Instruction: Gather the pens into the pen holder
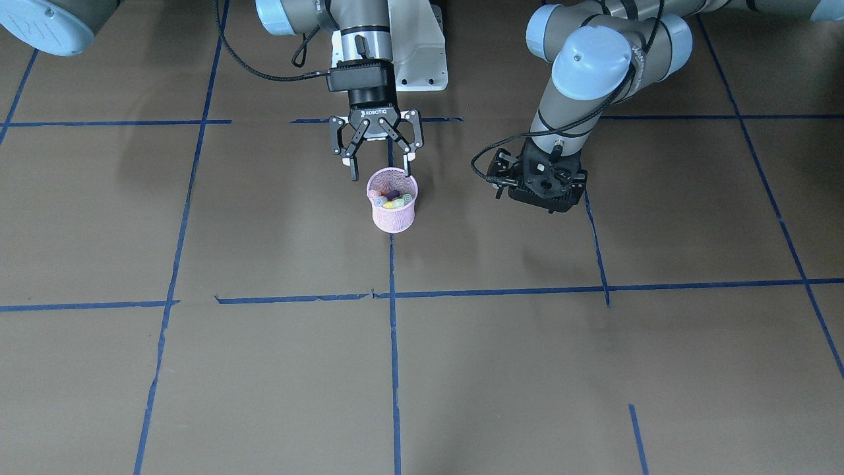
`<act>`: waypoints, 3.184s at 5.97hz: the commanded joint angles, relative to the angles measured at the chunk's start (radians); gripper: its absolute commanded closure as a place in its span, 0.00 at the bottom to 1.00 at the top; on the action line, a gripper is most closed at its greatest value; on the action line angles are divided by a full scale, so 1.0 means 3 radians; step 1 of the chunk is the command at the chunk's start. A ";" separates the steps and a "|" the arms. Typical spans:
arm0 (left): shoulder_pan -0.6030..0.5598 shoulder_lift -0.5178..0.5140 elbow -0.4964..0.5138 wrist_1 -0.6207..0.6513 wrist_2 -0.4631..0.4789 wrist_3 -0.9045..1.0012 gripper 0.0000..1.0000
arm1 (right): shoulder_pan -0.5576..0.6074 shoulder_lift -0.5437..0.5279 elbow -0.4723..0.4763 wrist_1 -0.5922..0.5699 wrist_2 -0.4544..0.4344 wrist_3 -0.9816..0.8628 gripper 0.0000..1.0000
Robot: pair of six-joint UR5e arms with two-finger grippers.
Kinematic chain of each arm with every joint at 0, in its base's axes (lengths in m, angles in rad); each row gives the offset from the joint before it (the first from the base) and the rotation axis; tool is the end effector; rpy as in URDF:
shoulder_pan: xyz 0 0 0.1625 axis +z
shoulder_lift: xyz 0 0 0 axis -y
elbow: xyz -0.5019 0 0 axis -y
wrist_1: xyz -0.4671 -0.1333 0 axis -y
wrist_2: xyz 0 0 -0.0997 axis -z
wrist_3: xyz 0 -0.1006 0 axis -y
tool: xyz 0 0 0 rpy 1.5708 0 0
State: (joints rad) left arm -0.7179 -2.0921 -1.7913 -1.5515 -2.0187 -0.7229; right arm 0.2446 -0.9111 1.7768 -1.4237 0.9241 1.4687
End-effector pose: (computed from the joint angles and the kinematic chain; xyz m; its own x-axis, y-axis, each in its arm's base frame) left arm 0.4901 -0.5472 0.2842 0.6567 0.3239 -0.6811 -0.1741 0.9438 0.2810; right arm -0.6625 -0.3652 0.1613 0.5813 0.0613 0.8114 -0.6333 0.6602 0.4038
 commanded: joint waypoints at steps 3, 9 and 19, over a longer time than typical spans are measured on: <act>-0.0046 0.0014 -0.0068 0.0012 -0.0010 0.0006 0.00 | 0.1155 0.0046 0.0014 -0.0605 0.2588 -0.0644 0.01; -0.1991 0.0902 0.0024 0.0503 -0.0975 0.2566 0.00 | 0.3614 -0.1174 -0.0623 -0.0690 0.4598 -0.4970 0.01; -0.2710 0.2105 0.0137 0.0421 -0.0880 0.2716 0.00 | 0.4334 -0.2557 -0.0313 -0.0444 0.4773 -0.5198 0.00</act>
State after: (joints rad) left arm -1.5330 -1.4735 -1.7472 -1.4259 -2.3103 0.0899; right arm 1.5447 -1.6666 1.6793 -1.5526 2.3526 -0.0917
